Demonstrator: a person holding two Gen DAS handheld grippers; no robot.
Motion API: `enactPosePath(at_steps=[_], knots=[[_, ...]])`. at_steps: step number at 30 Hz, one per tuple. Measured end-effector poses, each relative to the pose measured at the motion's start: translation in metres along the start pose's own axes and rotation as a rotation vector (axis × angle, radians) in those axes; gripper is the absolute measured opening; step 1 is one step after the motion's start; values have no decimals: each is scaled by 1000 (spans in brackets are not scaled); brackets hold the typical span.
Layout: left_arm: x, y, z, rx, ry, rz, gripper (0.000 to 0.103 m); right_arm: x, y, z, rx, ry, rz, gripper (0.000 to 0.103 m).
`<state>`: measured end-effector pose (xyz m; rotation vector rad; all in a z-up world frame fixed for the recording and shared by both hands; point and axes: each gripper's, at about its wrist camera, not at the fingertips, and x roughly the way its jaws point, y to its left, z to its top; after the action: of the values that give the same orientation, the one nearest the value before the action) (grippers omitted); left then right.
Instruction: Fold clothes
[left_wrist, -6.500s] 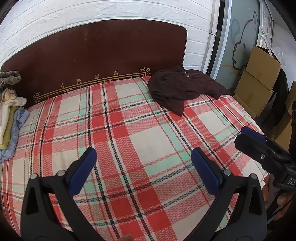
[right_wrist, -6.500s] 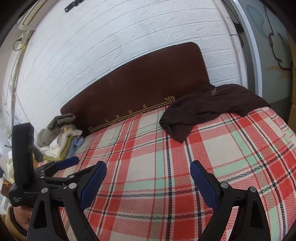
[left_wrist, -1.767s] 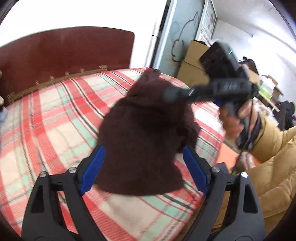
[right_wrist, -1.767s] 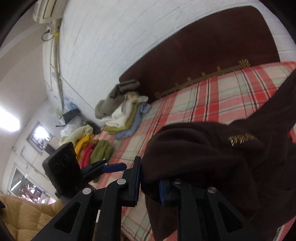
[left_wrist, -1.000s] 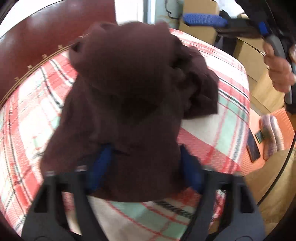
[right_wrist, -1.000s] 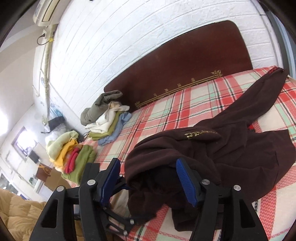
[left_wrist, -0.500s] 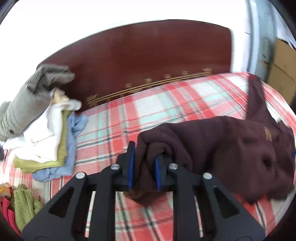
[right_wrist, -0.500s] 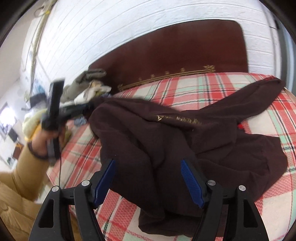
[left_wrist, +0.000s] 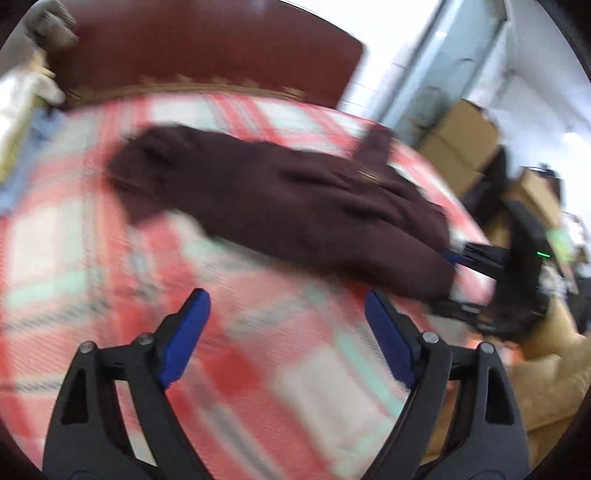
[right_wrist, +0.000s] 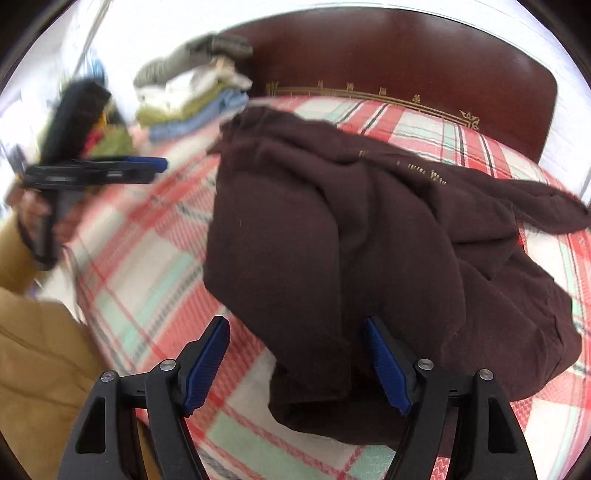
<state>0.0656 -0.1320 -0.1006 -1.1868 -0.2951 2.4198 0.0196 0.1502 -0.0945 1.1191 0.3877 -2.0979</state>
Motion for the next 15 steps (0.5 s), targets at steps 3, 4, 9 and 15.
enactPosePath(at_steps=[3,4,9,15], knots=[[23,-27,-9,50,40,-61,86,3,4,7,17,-5,11,12],[30,-32,-7,42,49,-103,86,-1,5,11,47,-31,76,10],[17,-30,7,-17,-38,-289,88,-17,42,38,-13,-126,255,6],[-23,4,8,-88,-114,-289,96,6,75,52,-44,-121,473,6]])
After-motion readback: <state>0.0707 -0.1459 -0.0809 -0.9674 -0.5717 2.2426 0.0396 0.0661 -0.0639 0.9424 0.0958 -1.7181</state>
